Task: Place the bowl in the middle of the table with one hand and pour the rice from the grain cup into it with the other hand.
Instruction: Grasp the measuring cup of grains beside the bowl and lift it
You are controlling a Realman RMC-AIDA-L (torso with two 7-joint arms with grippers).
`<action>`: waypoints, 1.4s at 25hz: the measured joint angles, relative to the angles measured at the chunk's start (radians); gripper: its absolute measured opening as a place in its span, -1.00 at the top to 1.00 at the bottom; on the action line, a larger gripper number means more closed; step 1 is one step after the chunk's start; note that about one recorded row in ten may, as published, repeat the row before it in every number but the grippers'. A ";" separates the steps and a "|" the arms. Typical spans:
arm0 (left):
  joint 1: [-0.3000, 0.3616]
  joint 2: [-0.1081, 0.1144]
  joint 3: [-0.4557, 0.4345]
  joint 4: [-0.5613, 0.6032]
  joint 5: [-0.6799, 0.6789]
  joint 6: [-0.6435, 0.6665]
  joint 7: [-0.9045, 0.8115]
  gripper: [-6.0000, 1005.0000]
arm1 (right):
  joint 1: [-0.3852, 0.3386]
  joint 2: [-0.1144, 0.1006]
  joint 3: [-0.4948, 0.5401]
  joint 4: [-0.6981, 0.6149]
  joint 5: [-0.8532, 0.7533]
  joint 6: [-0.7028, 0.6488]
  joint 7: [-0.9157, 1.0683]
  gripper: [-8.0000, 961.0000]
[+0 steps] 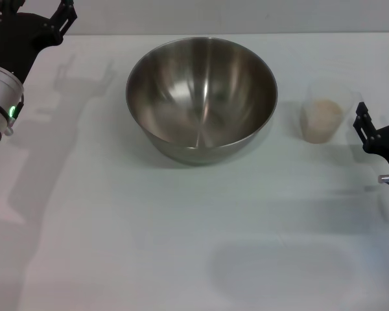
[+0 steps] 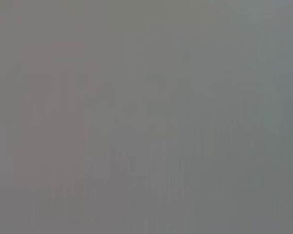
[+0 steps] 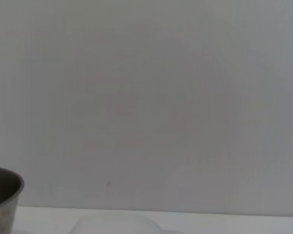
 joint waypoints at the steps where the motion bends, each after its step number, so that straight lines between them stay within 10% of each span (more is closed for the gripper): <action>1: 0.000 0.000 0.000 0.000 0.000 0.000 0.000 -0.71 | 0.000 0.000 0.000 0.000 0.000 0.000 0.000 -0.33; 35: -0.018 0.000 0.001 -0.008 0.000 0.000 0.009 -0.71 | 0.050 -0.001 0.008 -0.026 0.001 0.060 0.003 -0.29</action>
